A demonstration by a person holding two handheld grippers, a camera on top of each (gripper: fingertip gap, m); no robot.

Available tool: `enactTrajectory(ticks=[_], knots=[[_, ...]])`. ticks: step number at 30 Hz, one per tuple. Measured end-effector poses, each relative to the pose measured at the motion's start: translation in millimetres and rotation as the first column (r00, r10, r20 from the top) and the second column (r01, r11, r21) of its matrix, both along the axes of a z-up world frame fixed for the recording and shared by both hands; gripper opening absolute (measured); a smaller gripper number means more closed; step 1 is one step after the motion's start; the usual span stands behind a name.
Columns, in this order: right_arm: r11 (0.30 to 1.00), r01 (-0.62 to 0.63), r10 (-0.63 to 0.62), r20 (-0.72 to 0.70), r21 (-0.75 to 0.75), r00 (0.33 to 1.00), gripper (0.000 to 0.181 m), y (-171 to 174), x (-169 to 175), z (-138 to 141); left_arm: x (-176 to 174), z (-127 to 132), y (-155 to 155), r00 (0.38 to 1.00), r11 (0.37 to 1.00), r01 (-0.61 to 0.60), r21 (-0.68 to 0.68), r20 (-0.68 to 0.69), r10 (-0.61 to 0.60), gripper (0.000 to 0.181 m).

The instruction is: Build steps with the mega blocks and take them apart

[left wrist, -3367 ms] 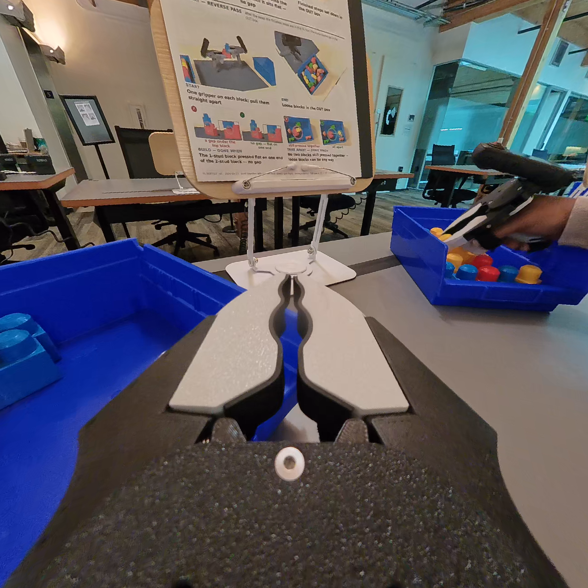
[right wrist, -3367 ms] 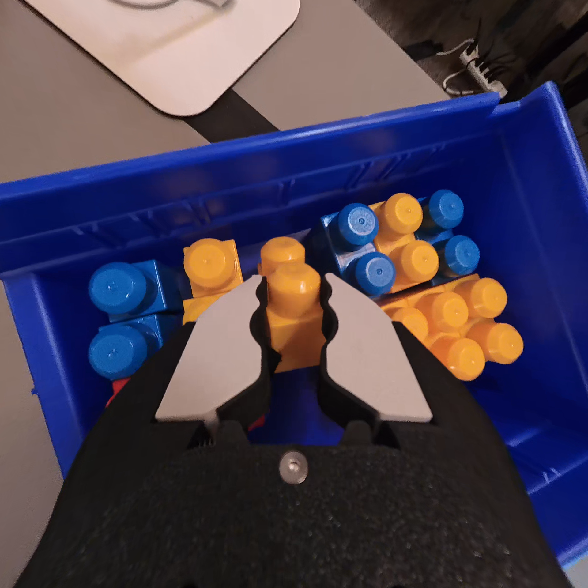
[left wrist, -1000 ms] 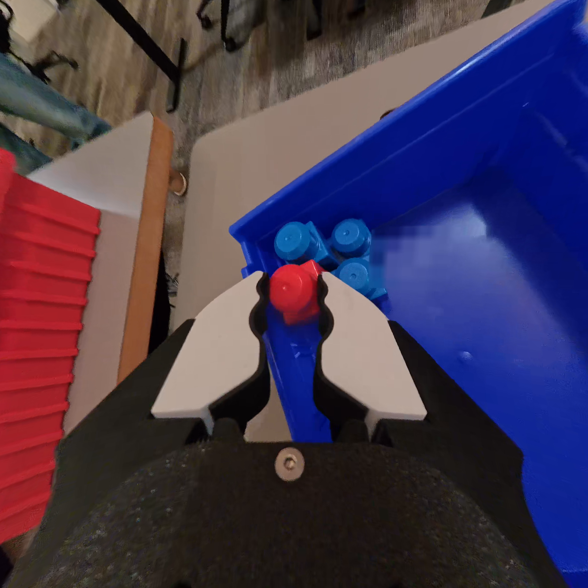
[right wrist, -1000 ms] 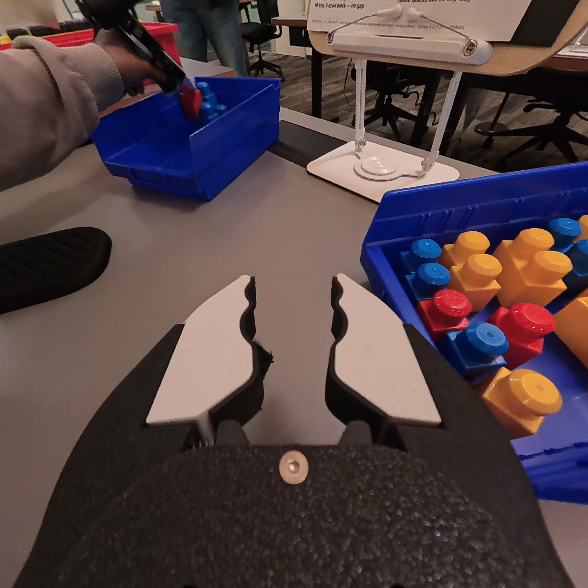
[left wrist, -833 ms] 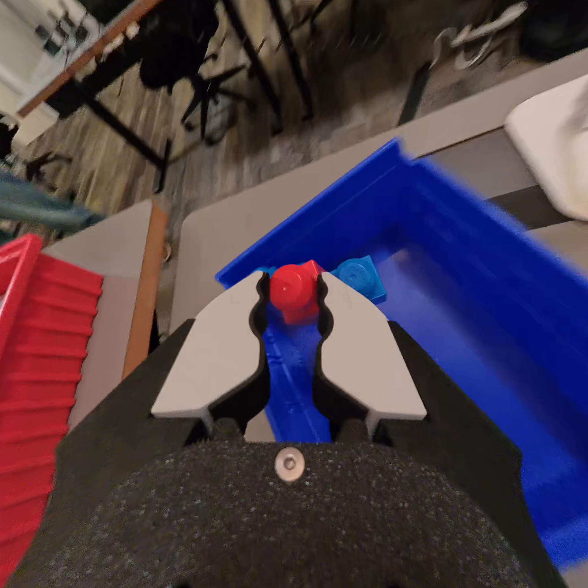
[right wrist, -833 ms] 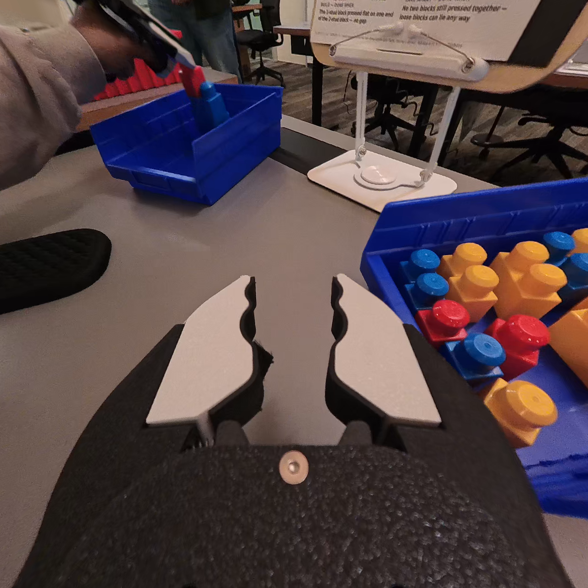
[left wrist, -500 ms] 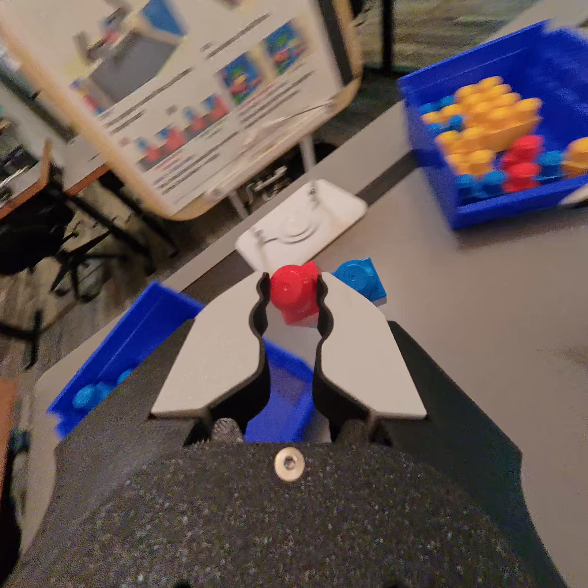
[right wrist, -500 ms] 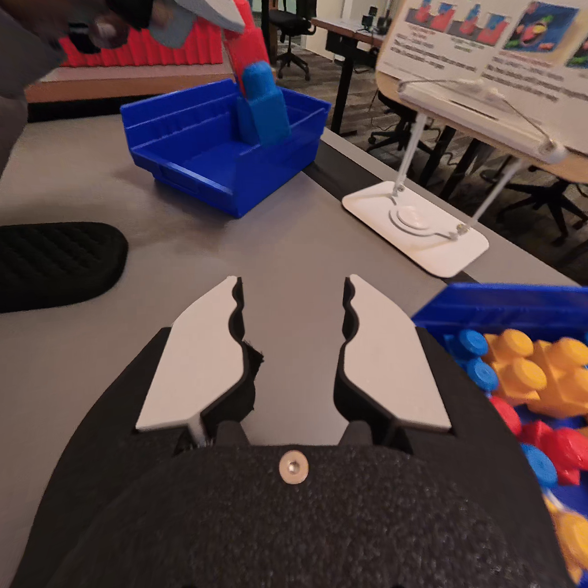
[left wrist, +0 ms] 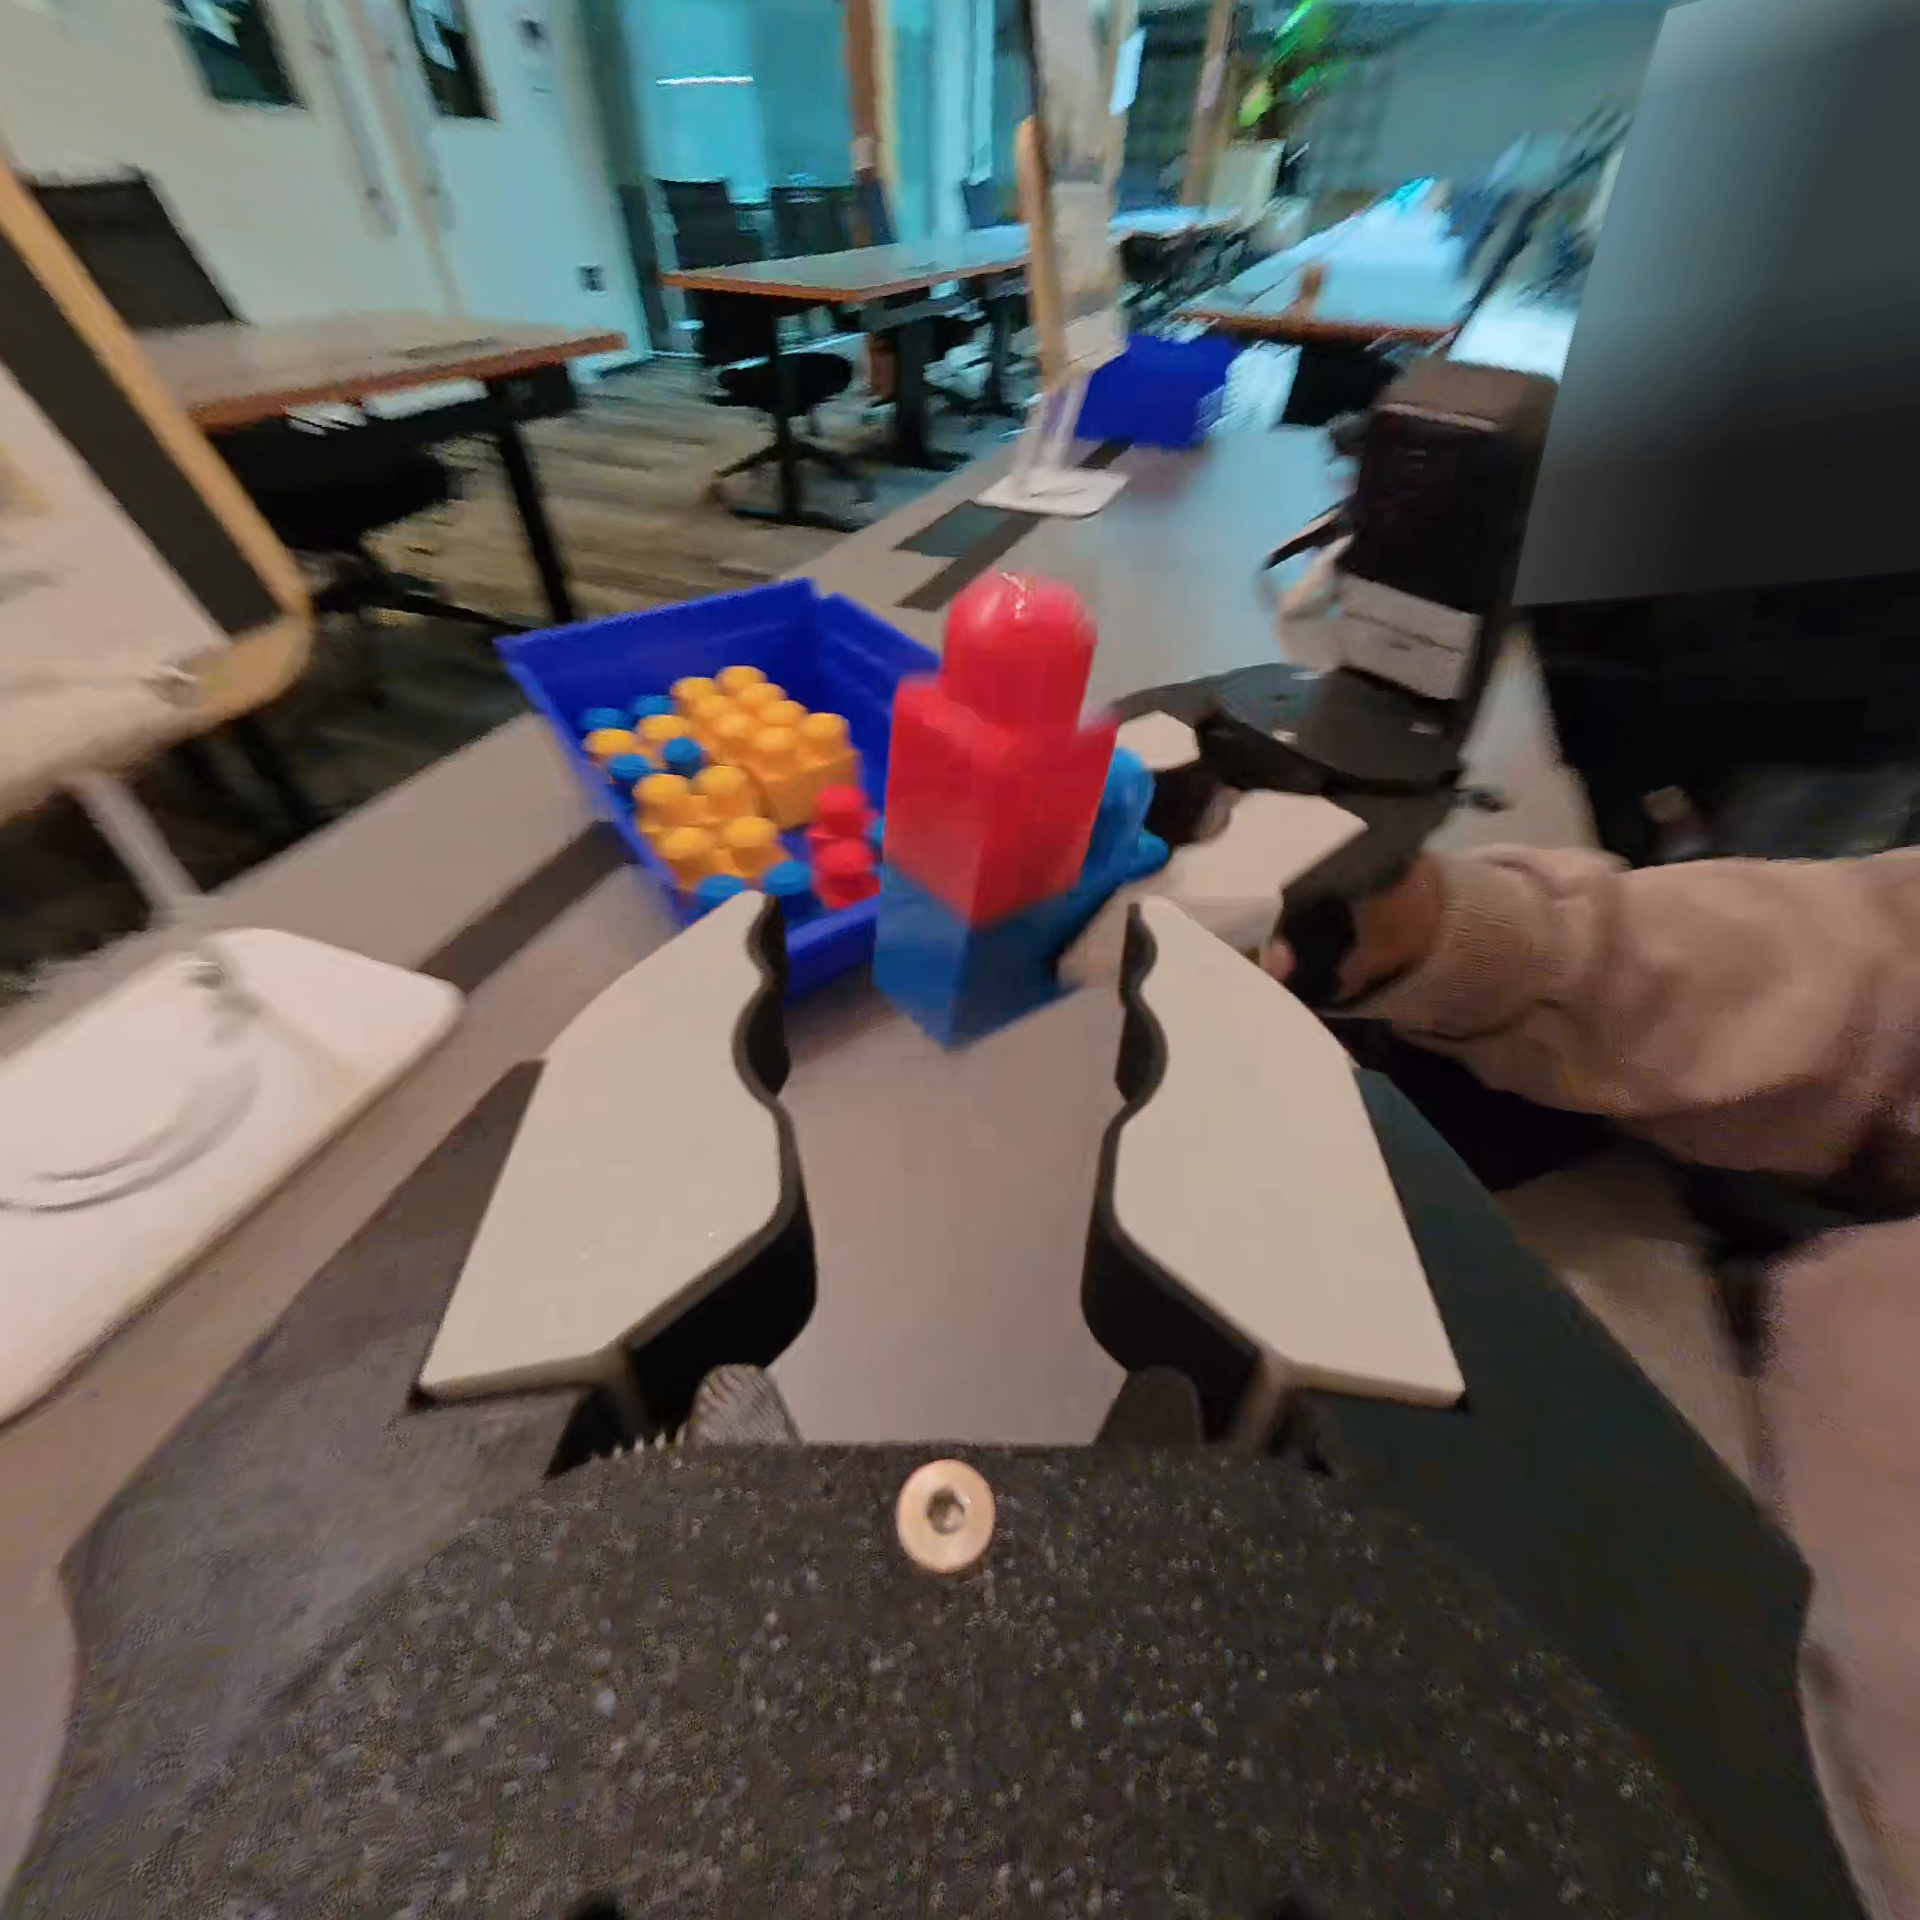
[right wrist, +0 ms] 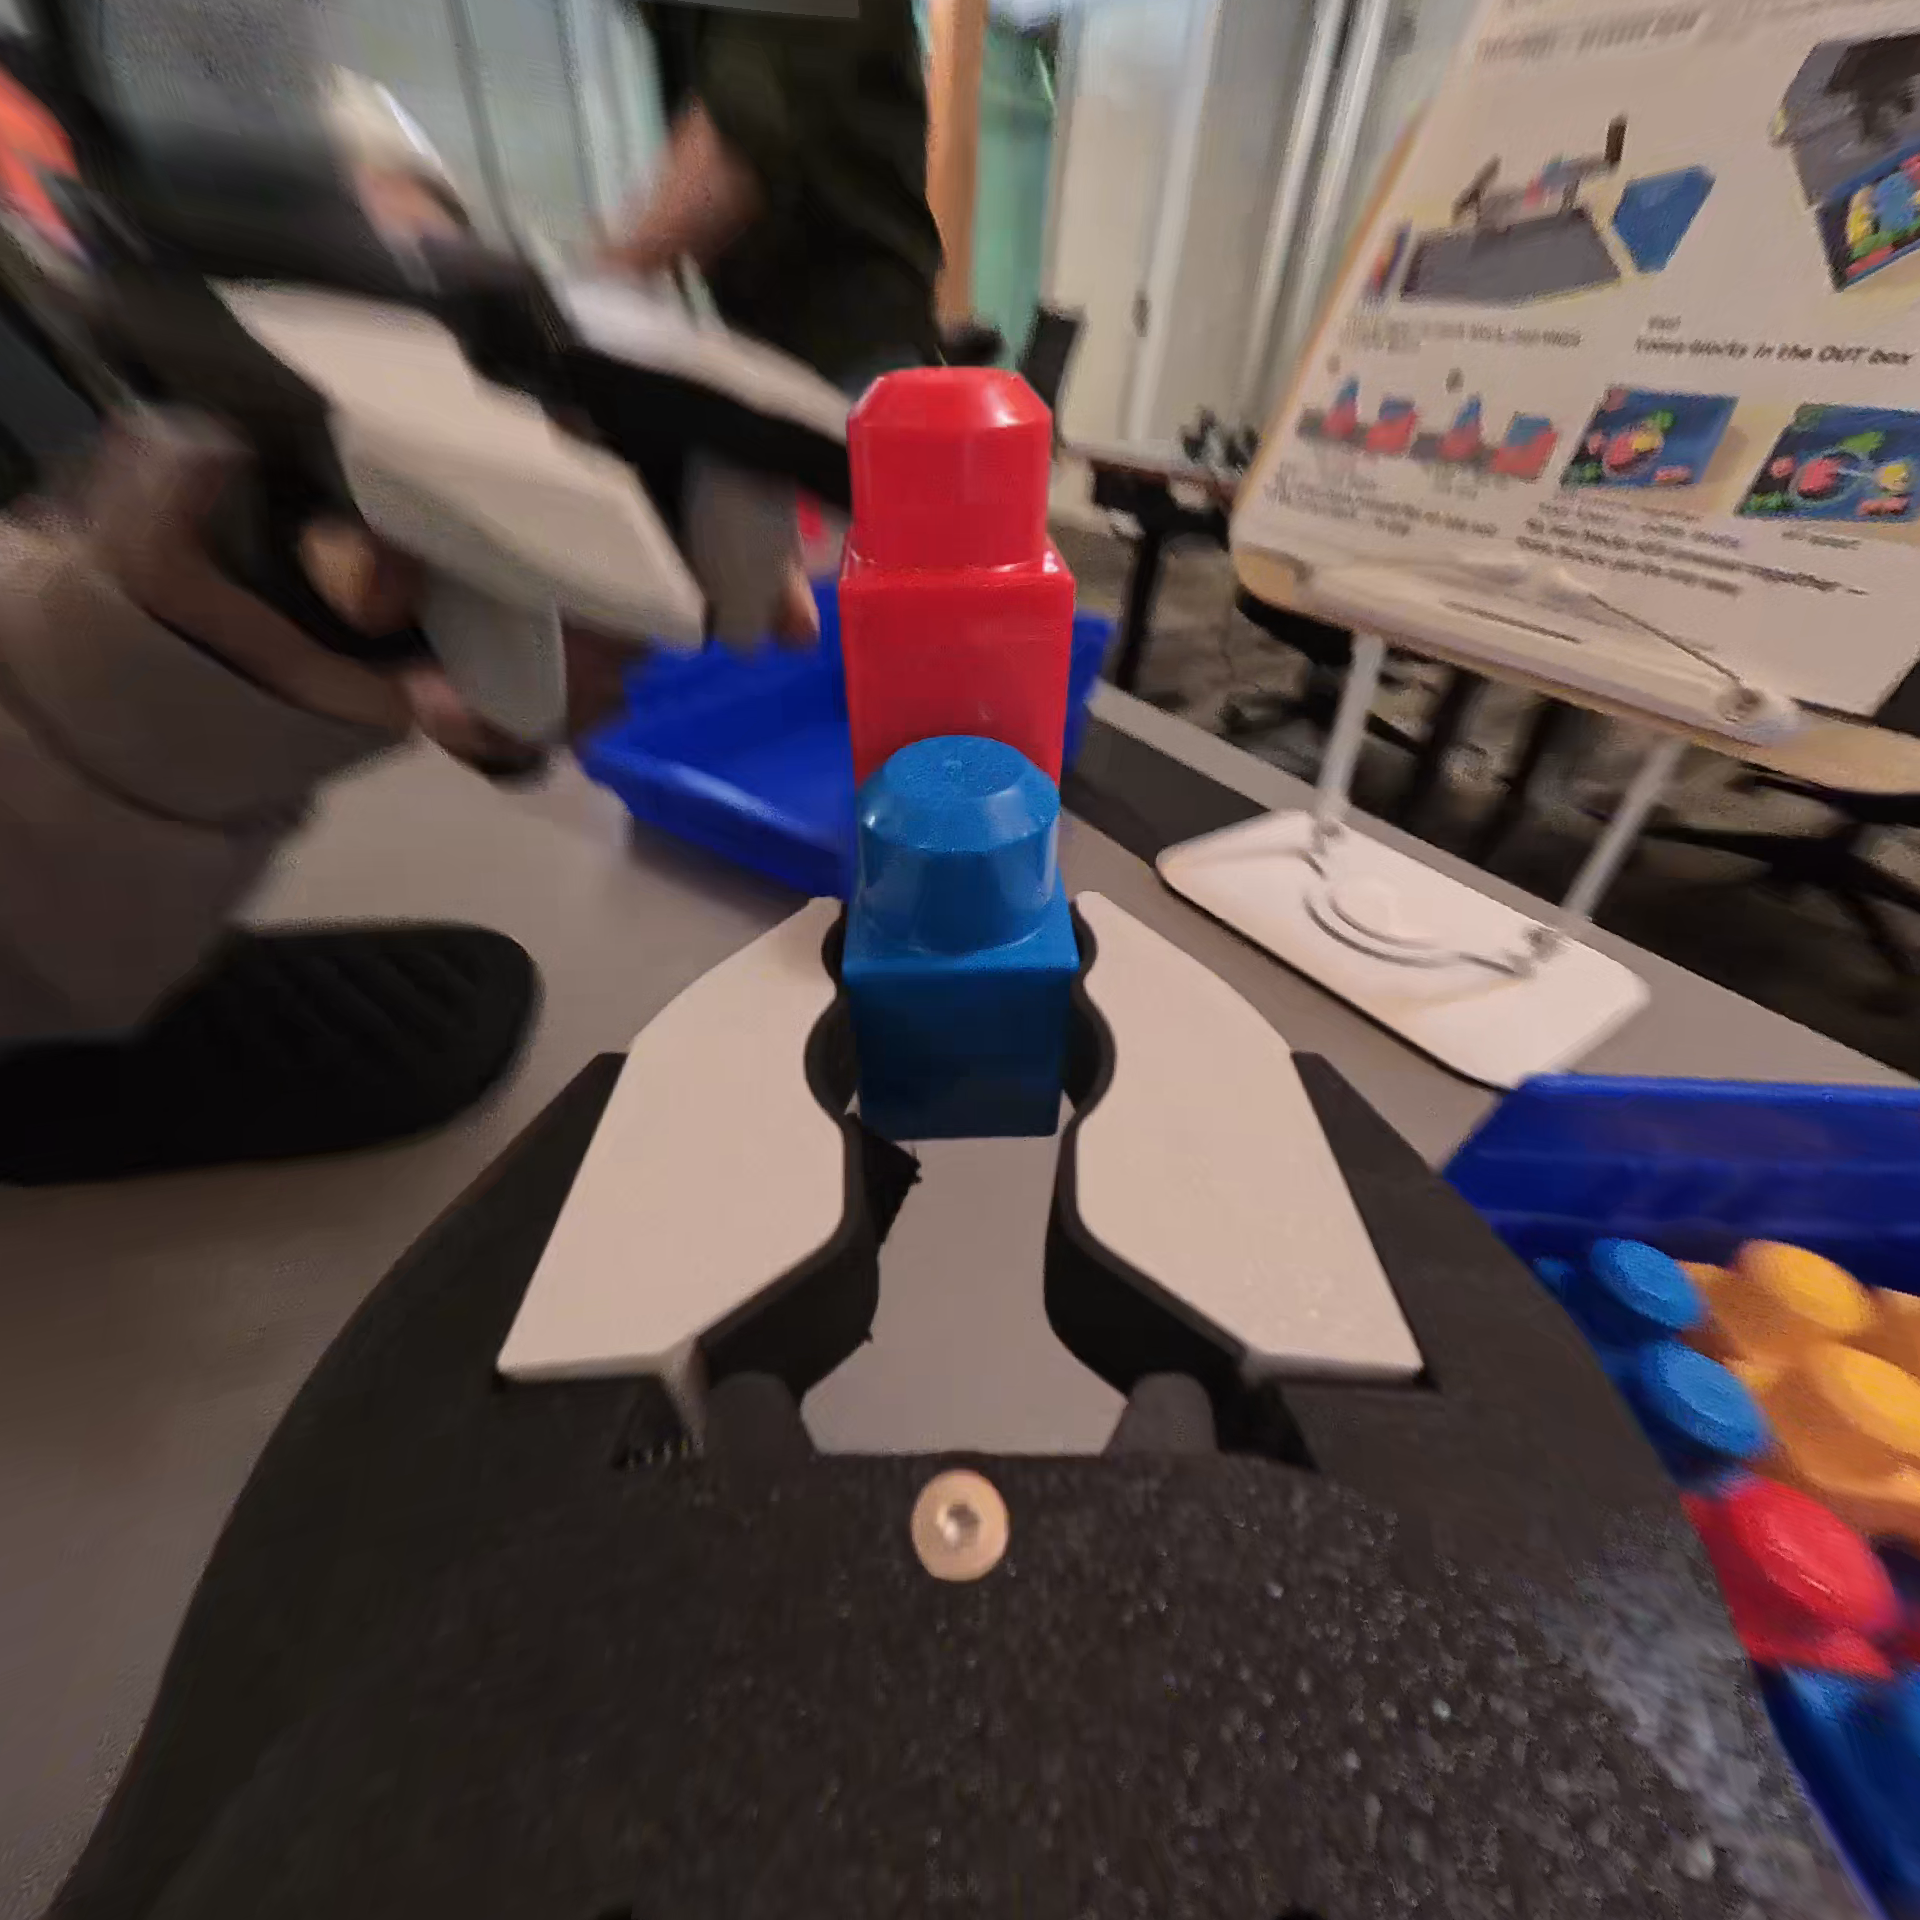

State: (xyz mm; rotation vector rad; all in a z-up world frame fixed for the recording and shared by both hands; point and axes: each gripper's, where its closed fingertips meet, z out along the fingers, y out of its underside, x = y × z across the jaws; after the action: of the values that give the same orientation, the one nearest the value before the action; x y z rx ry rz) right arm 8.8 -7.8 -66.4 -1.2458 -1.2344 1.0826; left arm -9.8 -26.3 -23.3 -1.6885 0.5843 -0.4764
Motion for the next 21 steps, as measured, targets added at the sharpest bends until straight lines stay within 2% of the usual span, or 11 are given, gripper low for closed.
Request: enactTrajectory(ticks=[3,5,7,9,11,16,21], knots=[[0.963,-0.229,0.182,-0.280,-0.145,0.943,0.036,-15.5,20.7,36.7,18.4,-12.4,-8.3,0.968,0.984,0.168,-0.054,0.198,-0.154,0.065],[0.913,-0.365,0.278,-0.375,-0.183,0.884,0.036,-30.1,26.4,48.6,31.3,-12.9,-16.2,0.931,0.967,0.253,-0.021,0.276,-0.238,0.057],[0.878,-0.438,0.332,-0.410,-0.196,0.849,0.036,-42.6,25.2,49.2,41.9,-5.5,-28.9,0.875,0.937,0.349,0.032,0.346,-0.338,0.041],[0.854,-0.479,0.373,-0.404,-0.201,0.835,0.037,-54.3,20.4,43.0,43.5,-0.3,-36.3,0.830,0.914,0.401,0.056,0.399,-0.389,0.037],[0.841,-0.493,0.381,-0.403,-0.223,0.832,0.037,-58.9,16.6,37.8,40.6,-3.6,-40.2,0.818,0.905,0.420,0.062,0.406,-0.407,0.037],[0.861,-0.449,0.406,-0.207,-0.239,0.890,0.039,-61.2,8.8,10.6,27.2,-25.3,-45.7,0.871,0.924,0.381,0.016,0.327,-0.365,0.037],[0.903,-0.402,0.402,-0.030,-0.149,0.915,0.045,-46.4,18.3,22.9,16.9,-51.8,-49.8,0.902,0.928,0.368,-0.061,0.266,-0.340,0.037]])
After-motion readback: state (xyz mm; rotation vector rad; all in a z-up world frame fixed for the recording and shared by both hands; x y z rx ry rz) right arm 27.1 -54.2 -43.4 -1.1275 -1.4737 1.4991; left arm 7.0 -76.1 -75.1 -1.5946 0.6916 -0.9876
